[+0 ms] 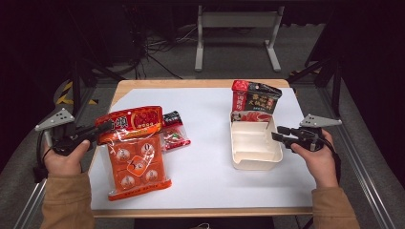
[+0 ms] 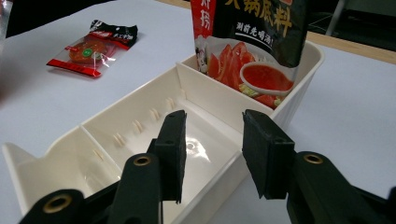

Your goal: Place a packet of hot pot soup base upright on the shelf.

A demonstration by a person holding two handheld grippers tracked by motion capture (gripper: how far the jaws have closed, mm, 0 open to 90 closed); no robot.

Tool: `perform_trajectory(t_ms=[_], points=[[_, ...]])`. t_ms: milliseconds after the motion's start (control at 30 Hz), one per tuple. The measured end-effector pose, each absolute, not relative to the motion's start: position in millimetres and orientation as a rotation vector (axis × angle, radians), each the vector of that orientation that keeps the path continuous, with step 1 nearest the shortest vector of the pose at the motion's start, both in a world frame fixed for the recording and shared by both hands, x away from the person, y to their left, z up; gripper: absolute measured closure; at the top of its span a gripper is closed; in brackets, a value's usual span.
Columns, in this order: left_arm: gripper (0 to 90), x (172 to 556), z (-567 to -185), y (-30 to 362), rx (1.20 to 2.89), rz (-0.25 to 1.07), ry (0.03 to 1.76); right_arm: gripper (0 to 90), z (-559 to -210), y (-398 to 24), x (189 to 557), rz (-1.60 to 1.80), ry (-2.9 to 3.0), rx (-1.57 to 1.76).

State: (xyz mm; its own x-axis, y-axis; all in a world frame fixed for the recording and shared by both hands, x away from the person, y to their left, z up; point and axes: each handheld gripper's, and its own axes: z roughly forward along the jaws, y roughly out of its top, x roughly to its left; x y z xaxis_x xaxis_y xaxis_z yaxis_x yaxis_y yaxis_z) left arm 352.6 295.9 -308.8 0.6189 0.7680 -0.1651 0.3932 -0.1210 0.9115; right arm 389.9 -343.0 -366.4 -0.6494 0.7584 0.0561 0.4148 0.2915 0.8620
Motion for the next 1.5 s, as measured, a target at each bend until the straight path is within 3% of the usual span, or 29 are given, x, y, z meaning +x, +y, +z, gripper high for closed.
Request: perform_trajectory(t_ms=[200,800,1500], points=[[90.0,333.9,-288.2,276.1,1.782,0.473,0.825,56.1,-363.0,-341.1,387.7,1.315,2.201,1.049],[90.0,306.1,-262.3,251.7,1.792,0.405,0.604,56.8,-355.7,-334.1,382.2,1.417,2.226,0.987],[90.0,304.8,-253.7,223.9,1.779,0.431,0.549,48.6,-343.6,-298.8,379.6,1.484,2.233,0.802]])
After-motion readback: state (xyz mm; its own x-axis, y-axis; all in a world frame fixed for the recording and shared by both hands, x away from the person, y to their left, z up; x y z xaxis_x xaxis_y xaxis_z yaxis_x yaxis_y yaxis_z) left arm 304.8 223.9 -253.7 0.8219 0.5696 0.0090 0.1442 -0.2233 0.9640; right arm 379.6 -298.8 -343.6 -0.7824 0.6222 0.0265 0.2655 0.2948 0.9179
